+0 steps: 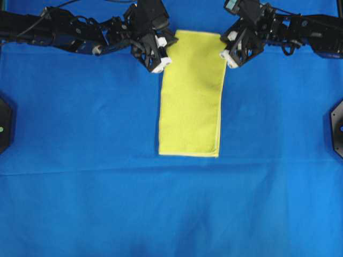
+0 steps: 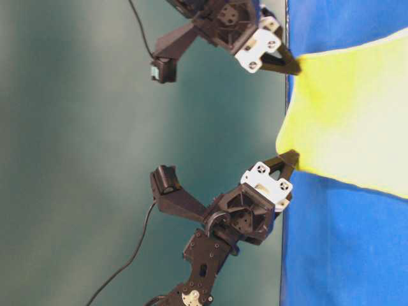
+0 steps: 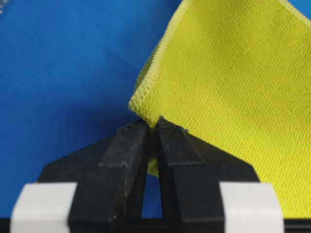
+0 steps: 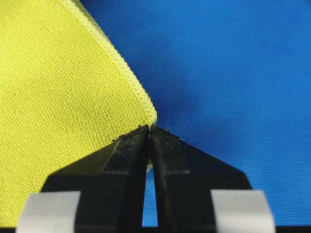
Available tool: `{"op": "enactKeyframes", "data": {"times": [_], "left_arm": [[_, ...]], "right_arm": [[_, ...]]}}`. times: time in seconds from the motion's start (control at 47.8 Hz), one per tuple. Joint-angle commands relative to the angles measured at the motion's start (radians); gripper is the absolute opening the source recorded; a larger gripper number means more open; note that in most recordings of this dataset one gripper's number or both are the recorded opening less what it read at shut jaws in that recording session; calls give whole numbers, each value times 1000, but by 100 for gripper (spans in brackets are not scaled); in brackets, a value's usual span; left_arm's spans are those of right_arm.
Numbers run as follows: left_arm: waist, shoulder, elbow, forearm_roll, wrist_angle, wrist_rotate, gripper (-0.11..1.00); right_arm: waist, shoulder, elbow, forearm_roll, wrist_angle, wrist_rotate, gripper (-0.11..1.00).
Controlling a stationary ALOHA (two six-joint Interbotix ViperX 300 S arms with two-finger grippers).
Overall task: Fold the yellow towel.
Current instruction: 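Fold the top end down over the bottom half with both grippers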
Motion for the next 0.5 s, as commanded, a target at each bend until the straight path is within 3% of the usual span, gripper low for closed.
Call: {"op": "enactKeyframes", "data": {"times": [0.0, 0.272, 0.481], "left_arm": [[8, -34, -23, 2, -8, 3, 4], [-9, -55, 0, 2, -9, 3, 4], [-55, -138, 41, 2, -11, 11, 4]], "right_arm": [[-2, -25, -25, -3, 5, -2, 3], [6, -49, -25, -5, 11, 0, 3], [58, -133, -23, -5, 83, 3, 3]]}}
